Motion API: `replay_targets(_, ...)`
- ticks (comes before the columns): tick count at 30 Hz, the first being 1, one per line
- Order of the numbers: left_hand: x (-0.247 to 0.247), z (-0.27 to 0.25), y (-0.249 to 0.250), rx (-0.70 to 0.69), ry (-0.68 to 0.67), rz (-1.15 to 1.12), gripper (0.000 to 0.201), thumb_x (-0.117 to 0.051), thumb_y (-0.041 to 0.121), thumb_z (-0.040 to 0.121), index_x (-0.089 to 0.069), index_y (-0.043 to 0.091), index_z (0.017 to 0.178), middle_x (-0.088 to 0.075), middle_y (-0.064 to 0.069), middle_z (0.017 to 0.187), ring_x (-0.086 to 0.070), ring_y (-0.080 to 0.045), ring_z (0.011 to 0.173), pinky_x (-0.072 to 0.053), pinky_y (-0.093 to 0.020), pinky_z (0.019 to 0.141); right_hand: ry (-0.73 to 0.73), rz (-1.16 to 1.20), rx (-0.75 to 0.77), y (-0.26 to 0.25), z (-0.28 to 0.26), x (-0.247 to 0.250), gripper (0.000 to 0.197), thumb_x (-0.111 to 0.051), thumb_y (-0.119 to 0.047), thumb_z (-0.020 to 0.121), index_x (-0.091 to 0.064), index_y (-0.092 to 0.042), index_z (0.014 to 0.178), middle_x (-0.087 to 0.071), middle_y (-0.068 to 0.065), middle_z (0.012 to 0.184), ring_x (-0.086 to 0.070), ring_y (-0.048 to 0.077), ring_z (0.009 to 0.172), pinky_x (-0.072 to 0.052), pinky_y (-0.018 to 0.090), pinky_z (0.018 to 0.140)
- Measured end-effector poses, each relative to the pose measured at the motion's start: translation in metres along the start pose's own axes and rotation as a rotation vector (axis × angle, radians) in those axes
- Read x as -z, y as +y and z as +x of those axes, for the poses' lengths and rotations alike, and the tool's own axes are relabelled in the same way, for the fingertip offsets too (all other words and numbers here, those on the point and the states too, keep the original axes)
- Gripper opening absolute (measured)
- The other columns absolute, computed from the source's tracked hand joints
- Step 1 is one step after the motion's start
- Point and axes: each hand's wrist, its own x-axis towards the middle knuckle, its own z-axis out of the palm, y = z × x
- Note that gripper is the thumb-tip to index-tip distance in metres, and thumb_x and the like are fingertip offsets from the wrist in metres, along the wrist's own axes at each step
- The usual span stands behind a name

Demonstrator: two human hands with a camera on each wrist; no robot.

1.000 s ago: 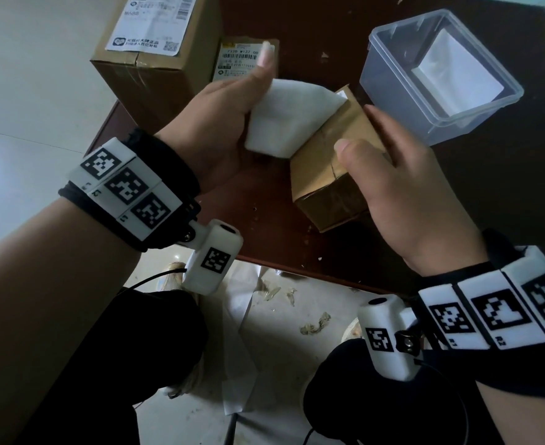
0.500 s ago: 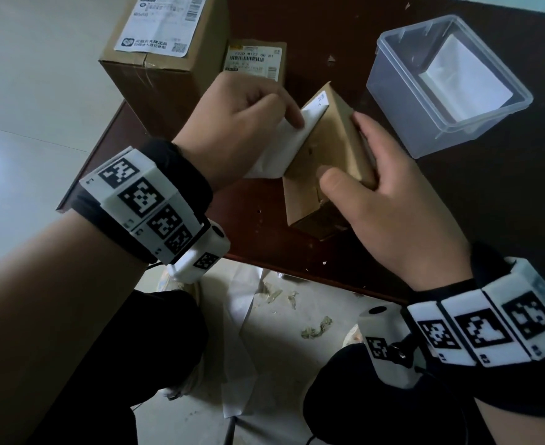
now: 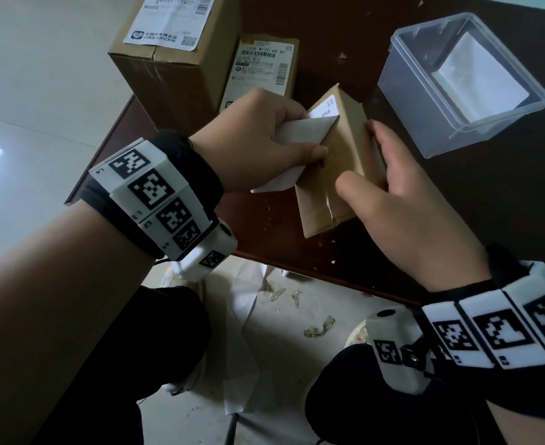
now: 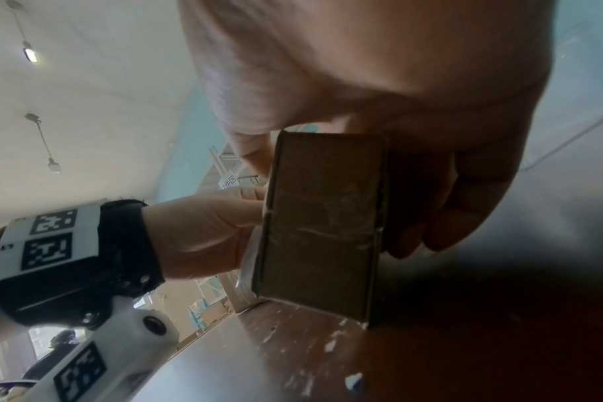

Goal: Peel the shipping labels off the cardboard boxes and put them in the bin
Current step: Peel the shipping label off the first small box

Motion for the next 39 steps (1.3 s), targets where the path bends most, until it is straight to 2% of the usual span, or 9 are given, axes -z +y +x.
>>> replay_targets(4,-0.003,0.000,-0.001,-0.143,0.045,0.054,0.033,-0.073,0.043,0.091,-0.073,0.010,0.093,-0.064,0.003,0.086,-0.060,-0.008,0.079,-0.042,-0.015,0.063,0.028,-0.040,0.010,0.000,0.002,0.002,0.070,-0.063,-0.055,0.094,-0.036,-0.044,0.158,-0.053,-0.033,0.109,-0.056,-0.008,0.097,-0.045,0.020,0.077)
replay_targets(9,-0.008,0.000,-0.003,-0.271,0.113,0.115,0.037,-0.071,0.049,0.088,-0.077,0.013,0.095,-0.058,-0.006,0.131,-0.059,-0.020,0.115,-0.050,-0.034,0.092,0.038,-0.015,-0.020,-0.004,0.002,0.003,0.021,-0.064,-0.047,0.096,-0.065,-0.040,0.115,-0.073,-0.010,0.104,-0.070,0.011,0.094,-0.061,0.051,0.089)
replay_targets(12,-0.011,-0.001,-0.001,-0.242,0.112,0.076,0.034,-0.072,0.048,0.088,-0.078,0.016,0.097,-0.051,-0.004,0.149,-0.052,-0.016,0.132,-0.043,-0.026,0.100,0.048,0.001,0.003,-0.003,0.002,0.002,0.021,-0.063,-0.044,0.097,-0.073,-0.027,0.106,-0.078,0.000,0.093,-0.074,0.018,0.084,-0.063,0.055,0.084)
replay_targets(16,-0.012,-0.002,0.002,-0.266,0.075,-0.014,0.030,-0.074,0.039,0.087,-0.079,0.012,0.098,-0.065,0.002,0.135,-0.060,-0.005,0.121,-0.047,-0.013,0.095,0.056,0.002,-0.012,-0.001,0.001,0.000,0.022,-0.070,-0.052,0.095,-0.075,-0.033,0.104,-0.078,-0.018,0.087,-0.075,0.002,0.077,-0.066,0.042,0.075)
replay_targets(22,-0.006,-0.001,0.002,-0.189,0.035,-0.022,0.038,-0.075,0.044,0.084,-0.080,0.012,0.104,-0.064,0.004,0.139,-0.059,-0.002,0.124,-0.051,-0.023,0.102,0.057,0.049,0.004,0.001,0.004,0.000,0.025,-0.076,-0.050,0.092,-0.074,-0.034,0.110,-0.080,-0.015,0.092,-0.077,0.007,0.082,-0.066,0.050,0.080)
replay_targets(25,-0.004,-0.001,0.002,-0.129,0.041,0.056,0.040,-0.072,0.056,0.080,-0.079,0.023,0.103,-0.059,0.004,0.141,-0.056,-0.007,0.125,-0.050,-0.035,0.102,0.067,-0.006,0.029,0.000,0.004,0.003,0.024,-0.074,-0.053,0.092,-0.071,-0.037,0.110,-0.077,-0.018,0.092,-0.074,0.001,0.083,-0.066,0.044,0.078)
replay_targets(29,-0.003,-0.003,0.006,-0.160,0.096,0.134,0.046,-0.066,0.060,0.081,-0.079,0.021,0.101,-0.061,0.003,0.128,-0.059,-0.011,0.109,-0.046,-0.028,0.086,0.053,-0.069,0.017,-0.002,0.005,0.003,0.027,-0.067,-0.056,0.096,-0.067,-0.039,0.117,-0.075,-0.017,0.094,-0.071,-0.003,0.082,-0.061,0.030,0.073)
replay_targets(34,-0.007,-0.007,0.012,-0.267,0.134,0.181,0.035,-0.066,0.043,0.089,-0.077,0.010,0.092,-0.074,-0.004,0.110,-0.070,-0.020,0.099,-0.054,-0.039,0.082,0.067,-0.065,0.018,-0.003,0.004,0.000,0.030,-0.067,-0.054,0.097,-0.071,-0.034,0.119,-0.077,-0.007,0.096,-0.074,0.010,0.085,-0.063,0.047,0.083)
replay_targets(39,-0.011,-0.010,0.015,-0.289,0.182,0.214,0.033,-0.064,0.039,0.092,-0.078,0.009,0.086,-0.075,-0.005,0.093,-0.070,-0.022,0.083,-0.053,-0.044,0.070,0.089,-0.118,0.052,-0.003,0.004,-0.001,0.029,-0.065,-0.054,0.097,-0.070,-0.029,0.111,-0.075,-0.004,0.091,-0.071,0.011,0.080,-0.061,0.049,0.077)
